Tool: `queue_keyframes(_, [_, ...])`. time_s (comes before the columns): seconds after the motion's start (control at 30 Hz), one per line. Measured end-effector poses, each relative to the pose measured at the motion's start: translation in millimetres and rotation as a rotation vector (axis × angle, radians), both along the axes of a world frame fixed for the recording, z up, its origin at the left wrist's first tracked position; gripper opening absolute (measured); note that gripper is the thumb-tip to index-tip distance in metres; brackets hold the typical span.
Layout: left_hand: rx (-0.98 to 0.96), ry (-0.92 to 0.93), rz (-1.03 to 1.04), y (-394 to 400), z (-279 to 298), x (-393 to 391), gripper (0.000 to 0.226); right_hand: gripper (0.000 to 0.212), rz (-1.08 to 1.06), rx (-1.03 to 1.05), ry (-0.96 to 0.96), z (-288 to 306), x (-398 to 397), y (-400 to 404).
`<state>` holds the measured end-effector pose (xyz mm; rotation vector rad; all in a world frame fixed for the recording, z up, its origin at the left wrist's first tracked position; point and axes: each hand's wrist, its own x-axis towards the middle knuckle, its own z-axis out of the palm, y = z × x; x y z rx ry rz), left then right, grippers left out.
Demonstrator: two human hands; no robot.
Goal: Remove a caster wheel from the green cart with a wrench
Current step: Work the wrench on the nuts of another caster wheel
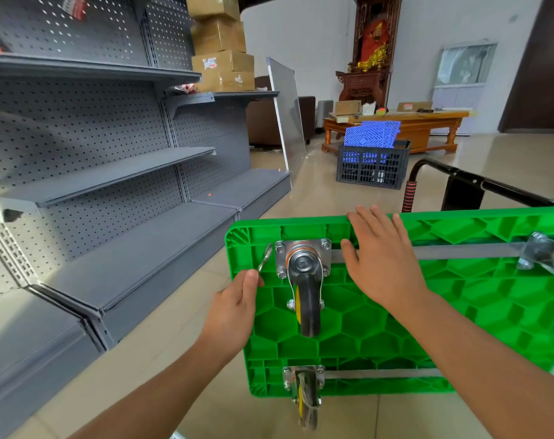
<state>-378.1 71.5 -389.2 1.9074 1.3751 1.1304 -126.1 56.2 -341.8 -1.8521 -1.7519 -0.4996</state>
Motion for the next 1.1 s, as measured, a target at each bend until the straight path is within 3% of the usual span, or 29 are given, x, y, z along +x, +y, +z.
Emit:
queue_keyframes(0.47, [0.013, -0.021, 0.0, 20, -26, 16, 0.023, 0.054, -0.017, 0.099, -0.016, -11, -1, 5])
queue_keyframes(0.83, [-0.101, -0.214, -0.076, 24, -29, 30, 0.024, 0.052, -0.017, 0.134, 0.008, -14, -1, 7])
queue_keyframes(1.1, [0.092, -0.034, 0.01, 37, -22, 17, 0.028, 0.05, -0.011, 0.13, 0.003, -14, 1, 7])
